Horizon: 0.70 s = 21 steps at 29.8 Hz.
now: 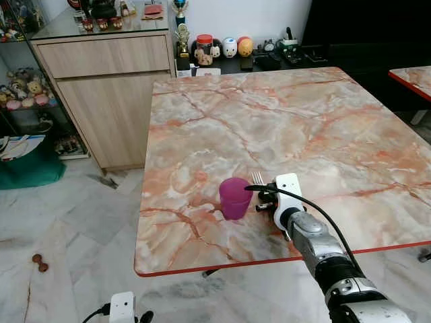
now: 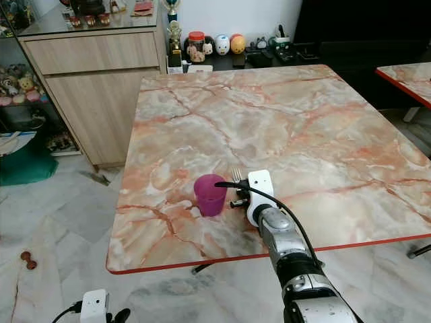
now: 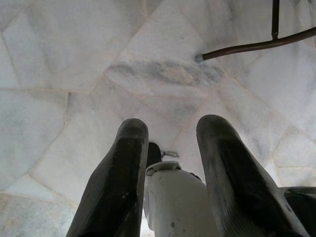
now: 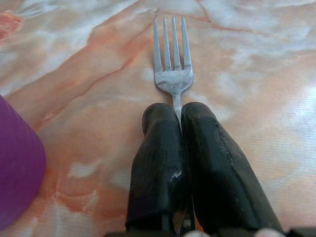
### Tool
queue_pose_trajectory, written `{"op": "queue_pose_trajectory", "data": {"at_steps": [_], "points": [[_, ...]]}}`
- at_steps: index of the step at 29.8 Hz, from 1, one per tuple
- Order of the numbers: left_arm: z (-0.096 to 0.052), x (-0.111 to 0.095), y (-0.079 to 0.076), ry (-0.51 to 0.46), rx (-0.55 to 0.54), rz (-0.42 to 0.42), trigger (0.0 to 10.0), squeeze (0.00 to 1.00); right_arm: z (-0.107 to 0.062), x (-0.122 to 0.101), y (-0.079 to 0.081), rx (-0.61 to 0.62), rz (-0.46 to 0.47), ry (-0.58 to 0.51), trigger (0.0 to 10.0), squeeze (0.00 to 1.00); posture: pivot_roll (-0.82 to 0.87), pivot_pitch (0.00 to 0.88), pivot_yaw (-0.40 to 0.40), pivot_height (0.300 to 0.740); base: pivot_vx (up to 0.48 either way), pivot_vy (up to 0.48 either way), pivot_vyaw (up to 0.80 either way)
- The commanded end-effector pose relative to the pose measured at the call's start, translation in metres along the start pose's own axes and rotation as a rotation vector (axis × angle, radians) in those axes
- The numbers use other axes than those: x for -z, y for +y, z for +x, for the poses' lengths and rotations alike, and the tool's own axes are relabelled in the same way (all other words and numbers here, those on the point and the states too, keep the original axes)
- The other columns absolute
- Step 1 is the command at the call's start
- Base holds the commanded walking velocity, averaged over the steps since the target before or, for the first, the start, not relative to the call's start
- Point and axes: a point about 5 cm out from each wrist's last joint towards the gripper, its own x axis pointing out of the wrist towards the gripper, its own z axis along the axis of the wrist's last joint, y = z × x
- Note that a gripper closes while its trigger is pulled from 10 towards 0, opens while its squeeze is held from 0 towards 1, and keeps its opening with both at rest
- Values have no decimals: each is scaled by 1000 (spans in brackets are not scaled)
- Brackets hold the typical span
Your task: Setting the table
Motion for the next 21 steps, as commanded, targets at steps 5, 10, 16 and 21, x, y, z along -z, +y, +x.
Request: {"op": "queue_pose_trajectory", "data": {"at_steps": [5, 10, 16, 21], "points": [[0, 2, -2, 7, 0, 6, 10000, 0, -2, -10, -15, 98, -4, -59, 0, 0, -37, 0, 3, 740, 0, 0, 0], [0, 0, -3, -8, 4, 10, 10000, 0, -8, -36, -25, 168, -41, -224, 10000, 0, -42, 0, 6, 740, 0, 0, 0], [0, 0, -3, -10, 10, 16, 10000, 0, -25, -59, -32, 216, -68, -435, 10000, 0, -48, 0, 9, 740, 0, 0, 0], [-1, 4, 0, 14, 6, 32, 10000, 0, -44, -72, -27, 217, -106, -601, 10000, 0, -52, 0, 12, 740, 0, 0, 0]]}}
